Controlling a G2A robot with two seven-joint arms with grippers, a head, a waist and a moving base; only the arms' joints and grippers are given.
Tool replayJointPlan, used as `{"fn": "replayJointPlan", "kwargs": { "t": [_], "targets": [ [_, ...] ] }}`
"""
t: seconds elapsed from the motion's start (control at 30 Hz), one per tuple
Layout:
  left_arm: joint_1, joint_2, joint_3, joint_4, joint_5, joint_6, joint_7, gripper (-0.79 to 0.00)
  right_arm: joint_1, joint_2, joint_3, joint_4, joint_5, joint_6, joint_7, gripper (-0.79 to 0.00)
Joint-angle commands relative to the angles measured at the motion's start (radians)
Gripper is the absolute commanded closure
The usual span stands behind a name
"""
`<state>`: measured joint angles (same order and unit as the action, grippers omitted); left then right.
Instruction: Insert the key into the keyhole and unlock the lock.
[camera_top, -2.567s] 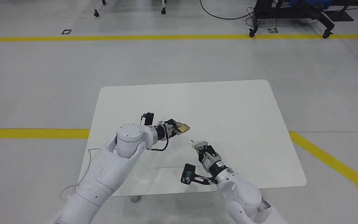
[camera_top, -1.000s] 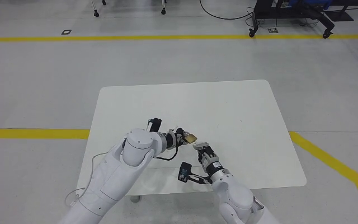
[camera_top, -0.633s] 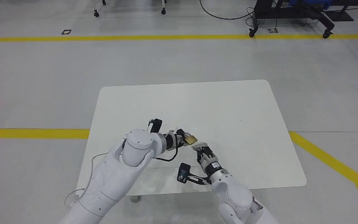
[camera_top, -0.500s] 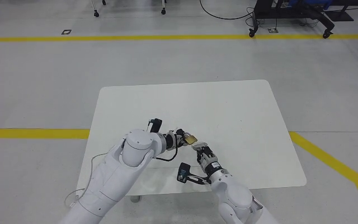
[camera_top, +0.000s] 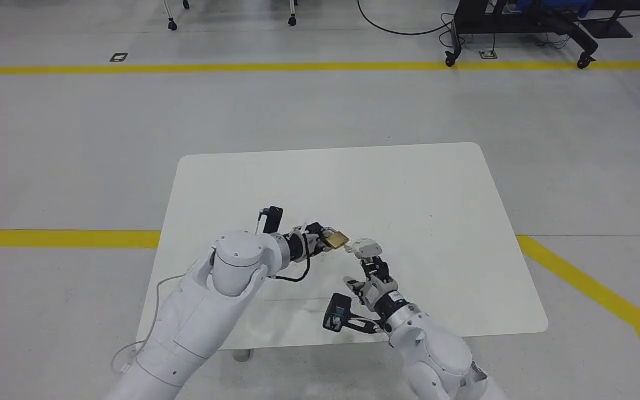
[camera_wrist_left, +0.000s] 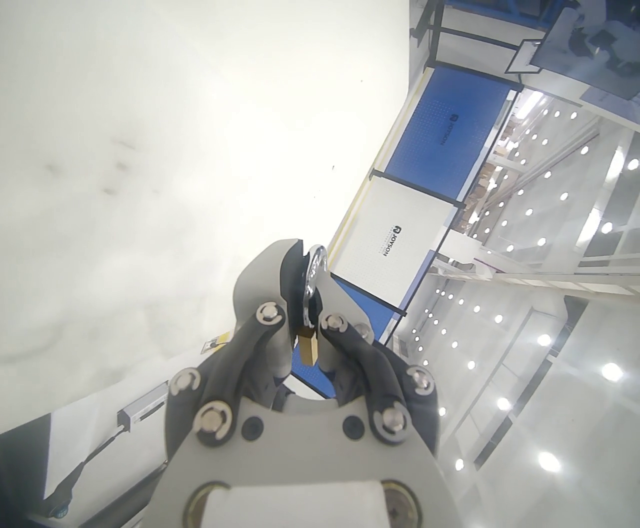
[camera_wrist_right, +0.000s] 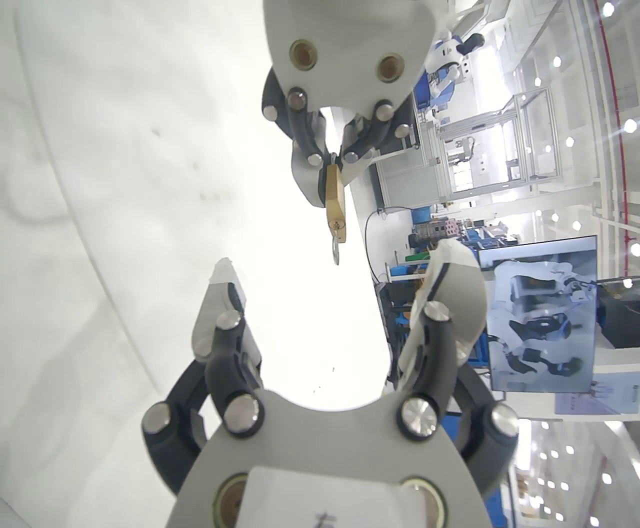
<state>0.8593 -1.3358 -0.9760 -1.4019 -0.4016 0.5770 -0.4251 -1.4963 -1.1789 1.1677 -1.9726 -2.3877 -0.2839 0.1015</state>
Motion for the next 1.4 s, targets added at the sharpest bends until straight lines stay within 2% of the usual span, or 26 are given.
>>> {"fn": "replayJointPlan", "kwargs": {
  "t": [0.0,0.07,0.23,0.33,0.4,0.73,0.8,0.87,0.9,0.93,1.13,1.37],
  "targets": [
    [0.004,0.000,-0.012,0.019,-0.004,-0.080,-0.009,0.000,-0.016,0.006,0.071,-0.004,0.133,-0.024,-0.096,-0.785],
    [0.017,-0.002,-0.039,0.040,-0.022,-0.202,0.028,0.000,-0.025,0.011,0.133,0.003,0.264,-0.078,-0.187,-0.785],
    [0.038,-0.008,-0.056,0.101,-0.038,-0.464,0.011,0.000,-0.009,0.025,0.258,0.059,0.527,-0.267,-0.342,-0.785],
    [0.047,-0.013,-0.053,0.126,0.008,-0.646,0.042,0.000,0.017,0.032,0.295,0.102,0.614,-0.373,-0.376,-0.785],
    [0.057,-0.018,-0.035,0.125,0.084,-0.719,0.107,0.000,0.020,0.033,0.299,0.106,0.621,-0.381,-0.377,-0.785],
    [0.057,-0.018,-0.030,0.123,0.097,-0.721,0.114,0.000,0.018,0.033,0.294,0.106,0.627,-0.389,-0.379,-0.785],
    [0.065,-0.019,-0.029,0.121,0.077,-0.712,0.098,0.000,0.036,0.038,0.280,0.130,0.673,-0.520,-0.394,-0.785],
    [0.059,-0.017,-0.047,0.134,-0.003,-0.654,0.007,0.000,0.078,0.045,0.283,0.173,0.721,-0.651,-0.399,-0.785],
    [0.052,-0.016,-0.060,0.148,-0.036,-0.643,-0.033,0.000,0.104,0.048,0.280,0.197,0.748,-0.728,-0.412,-0.434],
    [0.046,-0.015,-0.068,0.165,-0.055,-0.633,-0.072,0.000,0.121,0.053,0.258,0.224,0.776,-0.728,-0.421,0.000],
    [0.008,-0.009,-0.085,0.241,-0.066,-0.674,-0.242,0.000,0.233,0.118,0.116,0.314,0.866,-0.728,-0.450,0.000],
    [-0.030,-0.014,-0.069,0.290,-0.064,-0.683,-0.327,0.000,0.356,0.175,-0.017,0.399,0.981,-0.728,-0.472,0.000]
  ]
}}
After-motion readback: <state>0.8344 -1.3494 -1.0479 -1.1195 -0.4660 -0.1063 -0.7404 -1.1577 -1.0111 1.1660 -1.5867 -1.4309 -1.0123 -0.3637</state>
